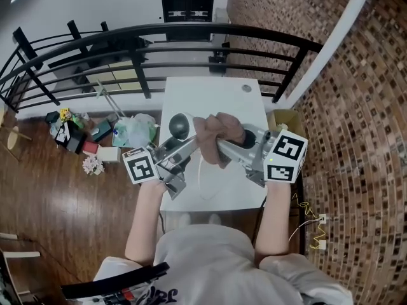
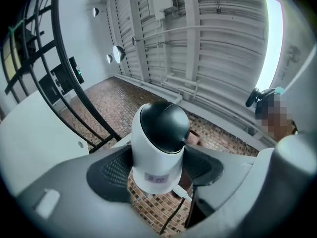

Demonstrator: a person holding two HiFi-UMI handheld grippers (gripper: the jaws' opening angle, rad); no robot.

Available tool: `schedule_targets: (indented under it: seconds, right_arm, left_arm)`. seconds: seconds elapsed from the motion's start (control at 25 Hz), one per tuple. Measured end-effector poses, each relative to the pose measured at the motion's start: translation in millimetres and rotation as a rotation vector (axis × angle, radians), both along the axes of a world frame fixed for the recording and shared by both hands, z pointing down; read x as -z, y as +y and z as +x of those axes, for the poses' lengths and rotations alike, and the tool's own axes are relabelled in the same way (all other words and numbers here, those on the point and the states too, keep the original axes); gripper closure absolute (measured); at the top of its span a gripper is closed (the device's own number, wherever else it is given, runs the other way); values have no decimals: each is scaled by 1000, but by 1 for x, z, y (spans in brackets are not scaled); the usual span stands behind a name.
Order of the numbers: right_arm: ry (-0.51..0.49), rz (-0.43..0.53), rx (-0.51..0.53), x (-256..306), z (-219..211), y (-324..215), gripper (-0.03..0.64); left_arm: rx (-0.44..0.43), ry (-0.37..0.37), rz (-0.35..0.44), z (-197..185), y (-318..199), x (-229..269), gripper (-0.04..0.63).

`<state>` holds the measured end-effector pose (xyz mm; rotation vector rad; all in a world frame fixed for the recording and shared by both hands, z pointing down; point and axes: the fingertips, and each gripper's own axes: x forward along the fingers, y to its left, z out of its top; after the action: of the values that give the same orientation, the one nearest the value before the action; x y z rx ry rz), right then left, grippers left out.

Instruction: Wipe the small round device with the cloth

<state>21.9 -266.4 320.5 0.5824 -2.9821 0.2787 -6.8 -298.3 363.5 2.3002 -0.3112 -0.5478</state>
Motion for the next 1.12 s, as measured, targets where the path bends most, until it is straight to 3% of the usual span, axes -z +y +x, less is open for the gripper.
schedule_targets:
  seconds: [0.12, 0.24, 0.44, 0.64, 1.04, 1.12]
  right_arm:
    - [-53, -51, -91, -5, 23, -19, 589]
    - [-123, -134, -95, -23, 35, -30, 589]
    - [-175, -258, -35, -61, 22, -33, 589]
    - [-248, -317, 106, -74, -12, -19, 589]
    - [-234, -306, 189, -72, -26, -4, 589]
    - [-237, -302, 206, -71, -22, -1, 589]
  left_arm:
    - [-89, -30, 52, 8, 19, -1, 250]
    - [-176, -26, 103, 14, 37, 4, 250]
    - [-226, 68, 129, 12, 50, 26, 250]
    - [-172, 165, 91, 3, 35, 44, 250]
    - [-2, 193, 19, -11, 0, 44, 250]
    - [30, 168, 26, -12, -4, 41, 250]
